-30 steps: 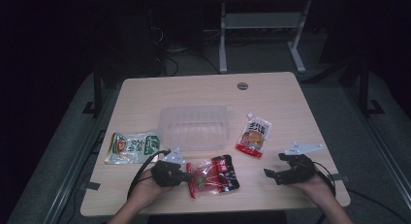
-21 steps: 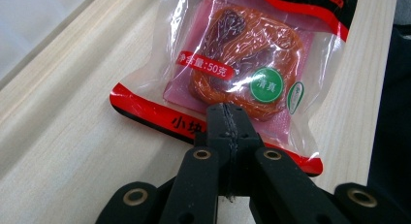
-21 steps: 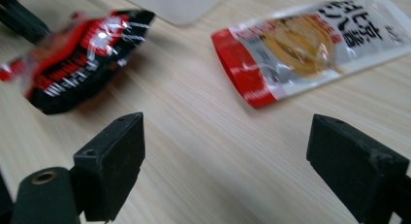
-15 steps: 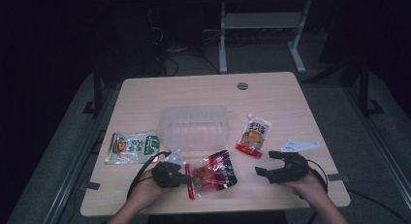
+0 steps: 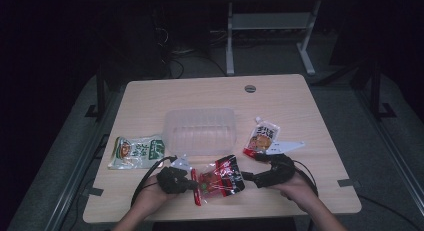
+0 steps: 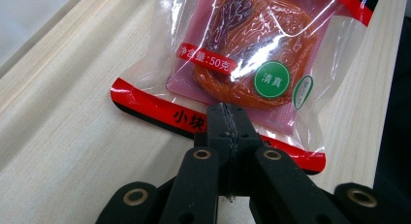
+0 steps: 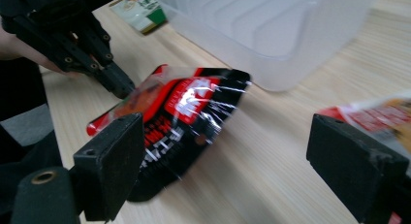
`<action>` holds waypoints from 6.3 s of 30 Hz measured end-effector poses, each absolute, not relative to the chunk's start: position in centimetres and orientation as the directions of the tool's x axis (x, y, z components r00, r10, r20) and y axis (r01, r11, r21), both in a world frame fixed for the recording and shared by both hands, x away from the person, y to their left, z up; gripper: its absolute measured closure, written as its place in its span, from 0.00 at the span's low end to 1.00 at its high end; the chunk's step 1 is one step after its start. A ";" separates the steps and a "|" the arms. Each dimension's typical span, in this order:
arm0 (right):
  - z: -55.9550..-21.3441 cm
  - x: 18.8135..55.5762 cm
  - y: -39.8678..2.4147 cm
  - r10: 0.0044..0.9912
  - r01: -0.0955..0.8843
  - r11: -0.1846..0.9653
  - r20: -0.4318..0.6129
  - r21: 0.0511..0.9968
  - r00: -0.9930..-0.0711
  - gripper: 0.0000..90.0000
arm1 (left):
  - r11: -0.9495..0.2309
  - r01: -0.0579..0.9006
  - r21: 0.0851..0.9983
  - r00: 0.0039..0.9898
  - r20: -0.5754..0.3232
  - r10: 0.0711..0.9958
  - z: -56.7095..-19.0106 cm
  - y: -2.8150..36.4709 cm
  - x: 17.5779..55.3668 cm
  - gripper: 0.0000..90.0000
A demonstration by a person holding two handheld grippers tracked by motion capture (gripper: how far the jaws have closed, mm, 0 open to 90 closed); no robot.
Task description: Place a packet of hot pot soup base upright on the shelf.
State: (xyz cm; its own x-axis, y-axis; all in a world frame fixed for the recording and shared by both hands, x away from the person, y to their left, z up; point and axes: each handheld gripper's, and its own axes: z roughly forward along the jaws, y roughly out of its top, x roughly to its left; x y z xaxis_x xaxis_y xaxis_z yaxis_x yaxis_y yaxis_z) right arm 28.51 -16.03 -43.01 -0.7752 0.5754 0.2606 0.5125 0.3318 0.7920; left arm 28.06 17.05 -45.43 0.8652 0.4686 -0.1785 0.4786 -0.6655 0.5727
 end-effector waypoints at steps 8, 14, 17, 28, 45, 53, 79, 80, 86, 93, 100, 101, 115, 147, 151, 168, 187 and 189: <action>-43.8 29.4 -13.3 0.528 0.522 0.368 0.290 0.769 -0.799 0.14 | -0.667 0.478 0.572 0.866 -0.179 0.468 -45.4 17.1 28.1 1.00; -44.7 29.5 -12.9 0.525 0.543 0.387 0.306 0.745 -0.794 0.14 | -0.679 0.471 0.563 0.871 -0.175 0.459 -45.4 17.2 28.2 1.00; -45.1 29.4 -12.6 0.518 0.550 0.393 0.317 0.737 -0.795 0.14 | -0.669 0.479 0.568 0.866 -0.179 0.467 -45.4 17.1 28.1 1.00; -46.3 29.3 -11.8 0.484 0.585 0.421 0.373 0.693 -0.791 0.14 | -0.660 0.484 0.574 0.863 -0.190 0.468 -45.5 17.0 28.1 1.00; -45.3 29.1 -12.2 0.453 0.562 0.380 0.382 0.735 -0.806 0.56 | -0.675 0.470 0.568 0.872 -0.179 0.457 -45.4 16.9 28.2 1.00; -45.0 29.2 -11.8 0.424 0.543 0.398 0.376 0.740 -0.824 0.80 | -0.670 0.475 0.571 0.868 -0.182 0.461 -45.5 16.9 28.2 1.00; -43.7 28.9 -11.9 0.302 0.505 0.361 0.415 0.784 -0.859 1.00 | -0.610 0.482 0.629 0.863 -0.220 0.455 -44.1 18.7 28.4 1.00; -43.5 28.8 -11.9 0.301 0.504 0.361 0.413 0.785 -0.859 1.00 | -0.602 0.482 0.636 0.862 -0.221 0.457 -44.0 18.7 28.3 1.00; -42.6 28.6 -12.3 0.291 0.470 0.353 0.383 0.809 -0.877 1.00 | -0.606 0.465 0.645 0.869 -0.203 0.452 -43.5 19.2 28.1 0.99; -41.7 28.4 -12.5 0.274 0.439 0.351 0.357 0.827 -0.893 1.00 | -0.631 0.434 0.643 0.885 -0.175 0.431 -43.1 19.3 27.7 0.88; -40.9 28.2 -12.7 0.269 0.416 0.338 0.337 0.844 -0.902 1.00 | -0.665 0.419 0.619 0.897 -0.167 0.410 -43.6 19.1 27.4 0.63; -40.8 28.2 -12.8 0.271 0.417 0.335 0.338 0.845 -0.902 1.00 | -0.666 0.419 0.617 0.897 -0.165 0.411 -43.7 19.0 27.3 0.60; -38.3 28.9 -13.6 0.278 0.378 0.301 0.299 0.876 -0.913 1.00 | -0.629 0.440 0.641 0.880 -0.170 0.443 -44.0 19.7 26.9 0.31; -33.5 35.9 -11.5 0.346 0.294 0.210 0.210 0.932 -0.914 1.00 | -0.617 0.440 0.653 0.874 -0.153 0.462 -44.3 20.2 27.2 0.31; -33.8 36.7 -11.2 0.359 0.296 0.212 0.208 0.932 -0.910 1.00 | -0.622 0.433 0.652 0.878 -0.150 0.455 -44.3 20.2 27.2 0.31; -36.5 37.5 -10.5 0.389 0.343 0.265 0.226 0.901 -0.893 1.00 | -0.622 0.443 0.645 0.875 -0.159 0.458 -44.5 20.1 27.2 0.32; -37.1 37.3 -9.5 0.406 0.342 0.287 0.209 0.895 -0.890 1.00 | -0.628 0.447 0.637 0.875 -0.165 0.455 -44.7 20.1 27.3 0.32; -37.2 37.3 -9.5 0.411 0.346 0.285 0.212 0.894 -0.886 1.00 | -0.626 0.448 0.638 0.875 -0.169 0.454 -44.7 20.0 27.3 0.32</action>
State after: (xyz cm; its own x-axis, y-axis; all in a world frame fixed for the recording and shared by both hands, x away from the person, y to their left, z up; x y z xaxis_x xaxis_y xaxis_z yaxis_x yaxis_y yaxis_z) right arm 37.35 -9.52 -37.22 -0.8864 0.4112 0.2124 0.3463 0.2850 0.8938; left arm 27.30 20.01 -44.71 0.8746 0.4545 -0.1687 0.4485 -0.6264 0.6376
